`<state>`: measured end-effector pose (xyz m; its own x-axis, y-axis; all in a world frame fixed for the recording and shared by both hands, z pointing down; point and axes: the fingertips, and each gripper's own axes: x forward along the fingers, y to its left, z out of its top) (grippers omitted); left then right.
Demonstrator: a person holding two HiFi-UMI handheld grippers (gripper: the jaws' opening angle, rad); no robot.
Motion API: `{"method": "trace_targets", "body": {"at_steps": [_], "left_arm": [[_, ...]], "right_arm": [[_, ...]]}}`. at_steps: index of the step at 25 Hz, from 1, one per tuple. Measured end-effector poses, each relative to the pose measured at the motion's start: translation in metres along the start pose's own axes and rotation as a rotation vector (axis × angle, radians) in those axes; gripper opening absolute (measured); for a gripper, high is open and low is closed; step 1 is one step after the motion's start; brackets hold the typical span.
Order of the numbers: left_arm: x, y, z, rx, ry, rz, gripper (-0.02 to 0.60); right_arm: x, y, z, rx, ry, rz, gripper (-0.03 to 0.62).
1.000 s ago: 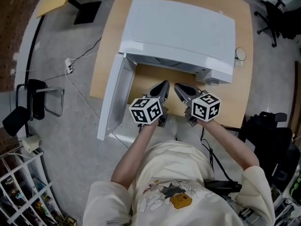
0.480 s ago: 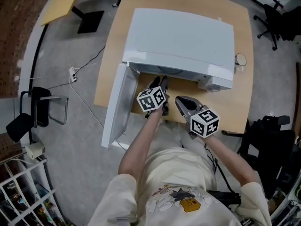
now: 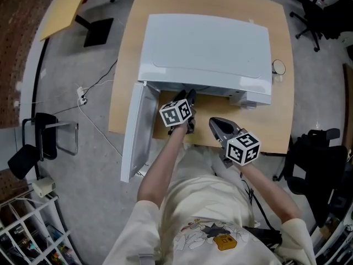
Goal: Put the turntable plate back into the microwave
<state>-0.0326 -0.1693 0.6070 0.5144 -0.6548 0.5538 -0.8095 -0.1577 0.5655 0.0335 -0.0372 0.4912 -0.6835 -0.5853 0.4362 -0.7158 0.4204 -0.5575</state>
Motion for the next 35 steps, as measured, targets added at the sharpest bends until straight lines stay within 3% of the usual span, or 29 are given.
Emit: {"method": "trace_targets", "body": {"at_steps": [10, 16, 26, 32, 35], "left_arm": [[-0.001, 0.000, 0.008, 0.005, -0.023, 0.008, 0.181], [0.002, -0.008, 0.004, 0.090, 0.022, 0.005, 0.189], [-0.007, -0.005, 0.001, 0.057, 0.057, -0.021, 0.192], [-0.053, -0.026, -0.003, 0.119, 0.019, 0.004, 0.013], [-0.084, -0.050, -0.003, 0.148, -0.013, 0.006, -0.002]], "right_arm": [[0.005, 0.007, -0.003, 0.017, 0.015, 0.005, 0.003], [0.006, 0.006, -0.010, 0.034, 0.027, 0.003, 0.003], [0.009, -0.006, -0.009, 0.068, 0.022, -0.011, 0.004], [0.012, -0.011, 0.005, -0.013, 0.016, -0.041, 0.005], [0.011, -0.012, 0.011, -0.039, 0.006, -0.039, 0.005]]}}
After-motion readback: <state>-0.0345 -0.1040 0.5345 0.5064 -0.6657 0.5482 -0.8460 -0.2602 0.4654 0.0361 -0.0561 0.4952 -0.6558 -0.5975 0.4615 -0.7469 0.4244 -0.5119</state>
